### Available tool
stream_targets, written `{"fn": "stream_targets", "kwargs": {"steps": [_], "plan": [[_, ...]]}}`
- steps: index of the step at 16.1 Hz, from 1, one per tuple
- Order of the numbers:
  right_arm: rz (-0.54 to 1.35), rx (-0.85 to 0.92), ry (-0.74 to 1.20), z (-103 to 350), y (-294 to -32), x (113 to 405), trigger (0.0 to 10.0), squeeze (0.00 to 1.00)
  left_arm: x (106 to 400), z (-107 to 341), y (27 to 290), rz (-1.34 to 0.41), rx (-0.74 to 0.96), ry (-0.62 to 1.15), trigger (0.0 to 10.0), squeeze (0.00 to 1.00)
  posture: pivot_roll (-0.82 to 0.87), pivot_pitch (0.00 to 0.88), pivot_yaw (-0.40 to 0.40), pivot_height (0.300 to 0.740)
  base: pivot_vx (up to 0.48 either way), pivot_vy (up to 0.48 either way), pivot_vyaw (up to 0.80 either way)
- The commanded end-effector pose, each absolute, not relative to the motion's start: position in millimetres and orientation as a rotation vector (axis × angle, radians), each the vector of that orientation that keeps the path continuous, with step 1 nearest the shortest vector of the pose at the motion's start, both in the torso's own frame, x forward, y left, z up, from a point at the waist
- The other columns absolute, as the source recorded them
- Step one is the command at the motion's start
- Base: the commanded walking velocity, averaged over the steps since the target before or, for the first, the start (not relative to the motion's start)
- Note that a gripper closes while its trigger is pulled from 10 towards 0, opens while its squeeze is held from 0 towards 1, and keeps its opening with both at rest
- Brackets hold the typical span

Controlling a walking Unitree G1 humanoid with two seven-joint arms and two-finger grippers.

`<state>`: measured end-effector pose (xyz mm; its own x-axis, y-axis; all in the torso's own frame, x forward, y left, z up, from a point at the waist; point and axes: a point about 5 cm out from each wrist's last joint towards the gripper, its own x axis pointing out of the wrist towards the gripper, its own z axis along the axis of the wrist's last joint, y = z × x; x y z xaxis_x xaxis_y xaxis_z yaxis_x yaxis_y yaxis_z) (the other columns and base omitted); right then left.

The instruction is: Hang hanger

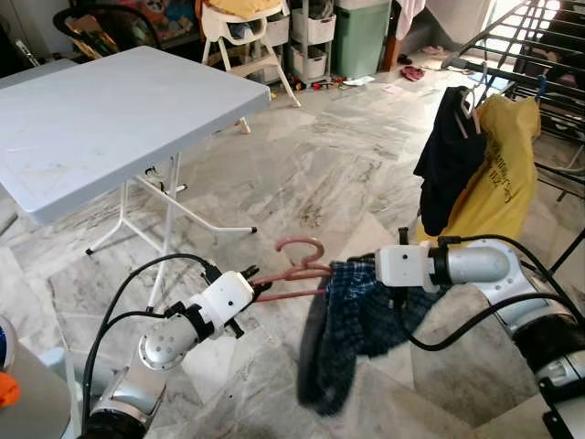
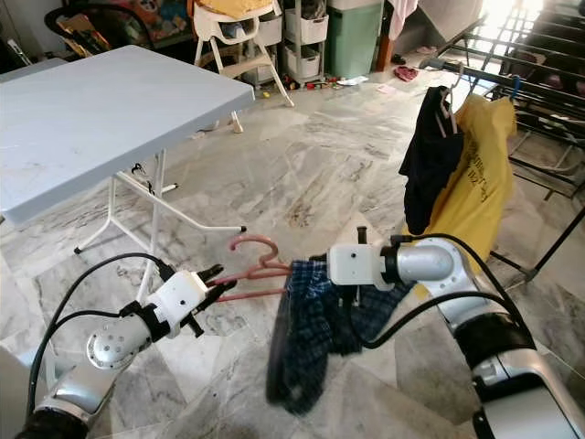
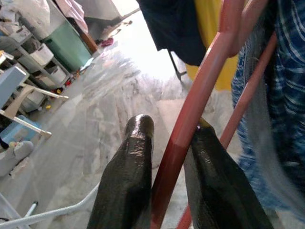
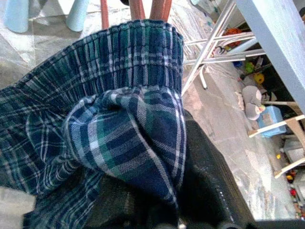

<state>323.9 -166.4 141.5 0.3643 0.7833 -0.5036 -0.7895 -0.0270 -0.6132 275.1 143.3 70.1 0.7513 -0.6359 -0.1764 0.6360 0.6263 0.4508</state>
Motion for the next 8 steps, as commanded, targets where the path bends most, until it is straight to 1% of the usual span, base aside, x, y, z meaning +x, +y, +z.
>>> {"fn": "stream_targets", "kwargs": {"steps": [1, 3, 4, 5, 6, 7, 8], "plan": [[1.239, -1.009, -0.036, 146.9, -164.7, 326.9, 10.0, 0.00, 276.3, 66.2, 150.6, -0.709, 0.512, 0.032, 0.0, 0.00, -0.06, 0.000, 0.064, 0.740, 0.000, 0.000, 0.00], [1.230, -1.042, -0.057, 149.5, -163.4, 329.5, 10.0, 0.00, 273.7, 61.7, 148.2, -0.755, 0.501, 0.055, 0.0, 0.00, -0.06, 0.000, 0.070, 0.740, 0.000, 0.000, 0.00], [1.227, -1.046, -0.060, 150.4, -163.4, 330.6, 10.0, 0.00, 272.8, 60.8, 147.8, -0.767, 0.499, 0.060, 2.0, 0.00, -0.06, 0.000, 0.068, 0.740, 0.000, 0.000, 0.00], [1.221, -1.054, -0.063, 151.3, -163.4, 331.9, 10.0, 0.00, 271.5, 58.7, 147.6, -0.784, 0.495, 0.072, 4.4, 0.00, -0.05, 0.000, 0.068, 0.740, 0.000, 0.000, 0.00], [1.222, -1.056, -0.066, 151.3, -162.8, 332.3, 10.0, 0.00, 271.2, 58.3, 148.2, -0.784, 0.495, 0.072, 10.0, 0.53, -0.05, 0.000, 0.069, 0.740, 0.000, 0.000, 0.00], [1.224, -1.057, -0.070, 151.0, -162.0, 332.3, 10.0, 0.00, 270.7, 57.4, 148.3, -0.792, 0.486, 0.079, 10.0, 1.00, -0.05, 0.000, 0.070, 0.740, 0.000, 0.000, 0.00], [1.225, -1.058, -0.073, 150.6, -161.4, 332.2, 10.0, 0.00, 270.7, 56.8, 148.5, -0.795, 0.494, 0.083, 10.0, 1.00, -0.05, 0.000, 0.071, 0.740, 0.000, 0.000, 0.00]]}}
